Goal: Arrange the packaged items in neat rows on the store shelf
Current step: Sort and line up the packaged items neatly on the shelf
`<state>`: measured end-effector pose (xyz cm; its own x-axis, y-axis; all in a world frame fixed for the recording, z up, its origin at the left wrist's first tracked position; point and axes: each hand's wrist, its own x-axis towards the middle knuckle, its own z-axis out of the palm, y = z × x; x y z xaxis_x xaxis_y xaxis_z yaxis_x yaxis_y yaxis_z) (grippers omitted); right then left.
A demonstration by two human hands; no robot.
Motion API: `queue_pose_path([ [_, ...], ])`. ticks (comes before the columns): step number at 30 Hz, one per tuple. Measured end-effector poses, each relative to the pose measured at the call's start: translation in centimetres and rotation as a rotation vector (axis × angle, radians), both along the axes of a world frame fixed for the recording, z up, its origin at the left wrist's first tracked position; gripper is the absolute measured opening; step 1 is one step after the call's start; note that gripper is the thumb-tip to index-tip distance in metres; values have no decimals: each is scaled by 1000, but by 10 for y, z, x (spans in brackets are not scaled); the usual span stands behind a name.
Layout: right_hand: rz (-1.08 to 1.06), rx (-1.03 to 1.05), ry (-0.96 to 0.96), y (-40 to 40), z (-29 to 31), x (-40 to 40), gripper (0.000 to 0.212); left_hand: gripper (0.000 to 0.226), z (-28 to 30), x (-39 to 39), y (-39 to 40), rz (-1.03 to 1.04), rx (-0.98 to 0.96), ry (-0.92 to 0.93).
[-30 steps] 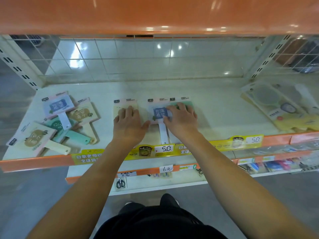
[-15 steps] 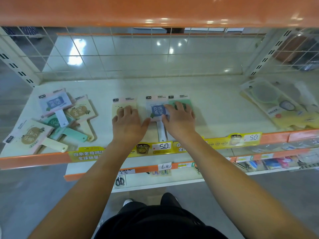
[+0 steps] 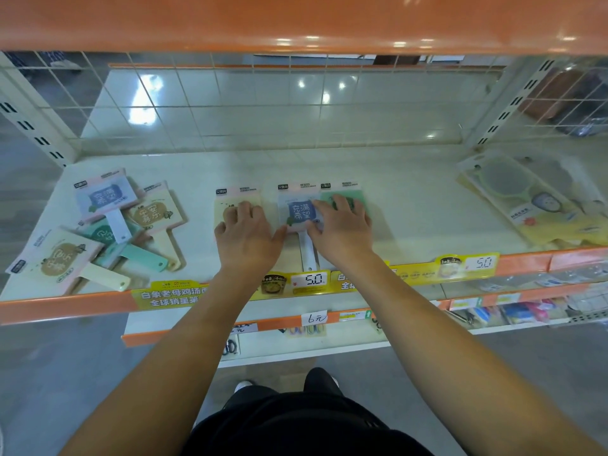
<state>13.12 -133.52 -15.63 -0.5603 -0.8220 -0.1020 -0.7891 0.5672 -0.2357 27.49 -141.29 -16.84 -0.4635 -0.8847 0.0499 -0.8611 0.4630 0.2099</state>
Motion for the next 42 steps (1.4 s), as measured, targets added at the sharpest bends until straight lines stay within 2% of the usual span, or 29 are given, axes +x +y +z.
queue_pose_path([
  [6, 11, -16, -11, -13, -1, 24, 48, 60, 1, 5, -3, -28, 13, 53],
  [12, -3, 1, -8, -17, 0, 32, 48, 56, -6, 14, -5, -102, -55, 36],
  [16, -8, 9, 8, -18, -3, 34, 50, 48, -8, 17, -3, -125, -39, 112],
  [19, -8, 16, 19, -18, -4, 36, 51, 41, -10, 19, -4, -143, -53, 92],
  [26, -5, 25, -19, -22, 3, 31, 50, 38, -3, 21, -6, -157, 42, 48],
  [30, -18, 23, -34, -32, 13, 35, 54, 43, 14, 28, -14, -125, 137, 126],
  [35, 113, -117, -89, -50, 22, 56, 53, 45, 26, 55, -18, -56, 3, 187],
  [42, 288, -137, -101, -79, 25, 106, 51, 45, 27, 107, -24, 68, -69, 171],
])
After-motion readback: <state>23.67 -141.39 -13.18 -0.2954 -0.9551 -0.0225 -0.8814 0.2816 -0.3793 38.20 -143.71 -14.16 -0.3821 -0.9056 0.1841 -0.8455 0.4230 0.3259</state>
